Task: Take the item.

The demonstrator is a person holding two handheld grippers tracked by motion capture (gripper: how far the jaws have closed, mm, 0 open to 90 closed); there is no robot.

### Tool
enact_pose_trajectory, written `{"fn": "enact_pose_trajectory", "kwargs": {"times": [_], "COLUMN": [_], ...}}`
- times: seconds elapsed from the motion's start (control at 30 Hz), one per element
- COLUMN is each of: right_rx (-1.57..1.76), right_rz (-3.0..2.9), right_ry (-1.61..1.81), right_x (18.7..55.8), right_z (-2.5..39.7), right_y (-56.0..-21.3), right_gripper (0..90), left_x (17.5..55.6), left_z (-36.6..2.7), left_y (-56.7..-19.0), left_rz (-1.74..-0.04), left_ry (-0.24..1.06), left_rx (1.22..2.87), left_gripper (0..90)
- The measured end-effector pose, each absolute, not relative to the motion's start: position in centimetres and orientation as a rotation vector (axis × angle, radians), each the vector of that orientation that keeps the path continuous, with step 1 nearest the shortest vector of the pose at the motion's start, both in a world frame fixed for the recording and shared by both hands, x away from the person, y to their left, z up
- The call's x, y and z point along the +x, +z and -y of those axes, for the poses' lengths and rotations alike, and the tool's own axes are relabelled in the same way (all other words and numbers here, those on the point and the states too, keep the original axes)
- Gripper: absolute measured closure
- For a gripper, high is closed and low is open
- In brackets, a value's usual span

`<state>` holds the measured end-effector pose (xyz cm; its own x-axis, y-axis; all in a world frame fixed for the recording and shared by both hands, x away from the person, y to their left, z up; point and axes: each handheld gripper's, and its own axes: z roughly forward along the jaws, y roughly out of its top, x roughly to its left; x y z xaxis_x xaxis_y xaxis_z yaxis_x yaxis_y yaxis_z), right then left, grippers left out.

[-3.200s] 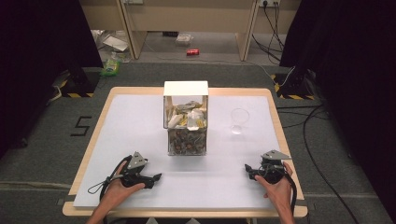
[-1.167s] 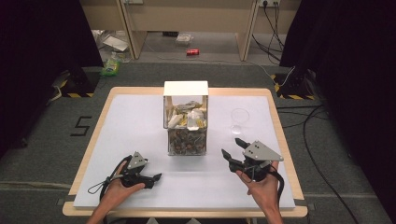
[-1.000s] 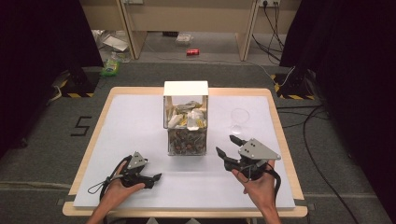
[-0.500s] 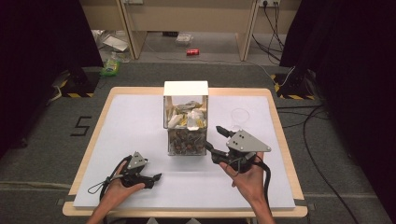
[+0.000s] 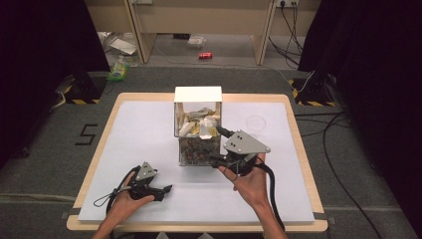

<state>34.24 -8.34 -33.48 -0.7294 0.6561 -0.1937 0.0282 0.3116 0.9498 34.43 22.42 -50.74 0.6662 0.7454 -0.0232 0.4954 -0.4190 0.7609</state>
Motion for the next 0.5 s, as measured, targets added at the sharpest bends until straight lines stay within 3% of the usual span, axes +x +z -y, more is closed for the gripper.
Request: {"fn": "enact_pose_trajectory", "kwargs": {"times": [0.5], "right_rx": [0.603], "right_rz": [-2.048], "right_ry": [1.418], "right_x": [36.3], "right_z": [6.5], "right_y": [-34.2], "right_gripper": [33.1], "left_x": [34.4], "left_z": [-22.4], "left_y": [-50.7], "left_rz": [-0.955], "left_ry": [0.412], "left_rx": [2.104], "left_gripper": [15.7]}}
